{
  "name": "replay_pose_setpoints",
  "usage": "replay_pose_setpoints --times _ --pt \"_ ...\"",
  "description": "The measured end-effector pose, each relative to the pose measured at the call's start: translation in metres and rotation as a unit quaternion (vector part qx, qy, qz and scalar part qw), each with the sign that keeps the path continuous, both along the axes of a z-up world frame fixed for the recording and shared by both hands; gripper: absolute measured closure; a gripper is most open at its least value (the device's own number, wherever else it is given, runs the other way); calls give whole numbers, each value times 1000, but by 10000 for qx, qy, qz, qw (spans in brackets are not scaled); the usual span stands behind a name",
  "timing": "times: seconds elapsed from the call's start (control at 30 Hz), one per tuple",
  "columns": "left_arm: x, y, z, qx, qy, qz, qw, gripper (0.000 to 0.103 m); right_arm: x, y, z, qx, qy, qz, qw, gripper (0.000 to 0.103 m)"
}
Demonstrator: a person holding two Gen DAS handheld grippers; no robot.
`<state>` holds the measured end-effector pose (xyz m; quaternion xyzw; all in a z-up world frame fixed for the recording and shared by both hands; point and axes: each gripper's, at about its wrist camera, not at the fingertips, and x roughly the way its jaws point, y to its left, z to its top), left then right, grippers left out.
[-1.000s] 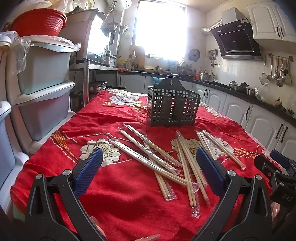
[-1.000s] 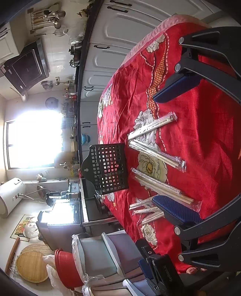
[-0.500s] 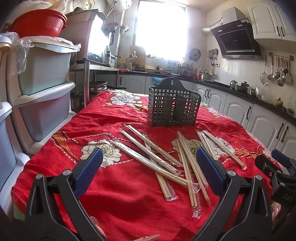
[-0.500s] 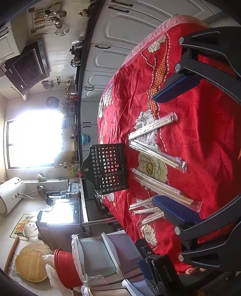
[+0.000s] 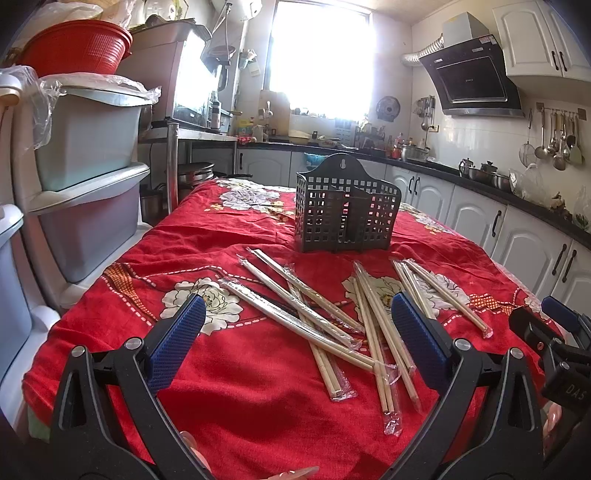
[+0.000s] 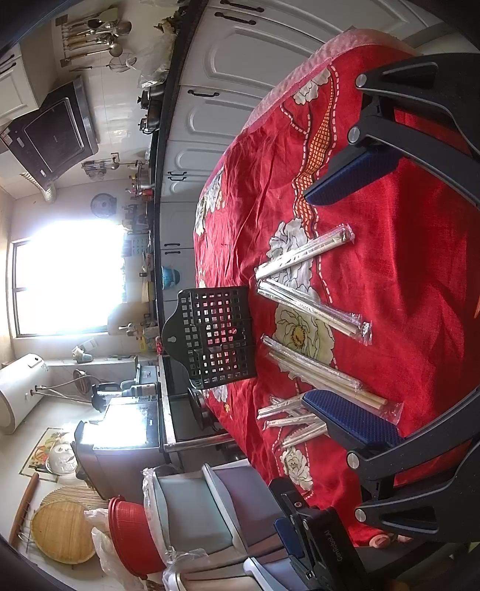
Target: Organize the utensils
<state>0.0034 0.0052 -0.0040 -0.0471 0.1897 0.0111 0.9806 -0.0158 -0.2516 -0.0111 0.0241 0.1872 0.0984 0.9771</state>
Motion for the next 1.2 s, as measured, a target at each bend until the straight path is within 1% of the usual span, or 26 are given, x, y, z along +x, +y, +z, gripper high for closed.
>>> replay_pose_setpoints --times 0.6,0.7,0.8,0.97,1.07,1.2 --pt "2 2 0 -12 33 21 10000 10 5 -1 -3 -23 99 20 9999 6" --pt "5 5 0 33 66 97 9999 10 7 0 -3 -43 130 72 9999 6" --pt "8 14 1 -26 100 202 9997 10 10 3 -1 -78 153 162 9997 6" --pt "19 34 4 -192 305 408 9985 10 21 12 6 -200 179 431 9987 6" --pt "26 46 5 -320 436 440 9976 10 32 19 12 -319 224 615 9973 6" --pt "38 58 9 -386 585 468 9964 10 55 26 20 -294 446 912 9944 6"
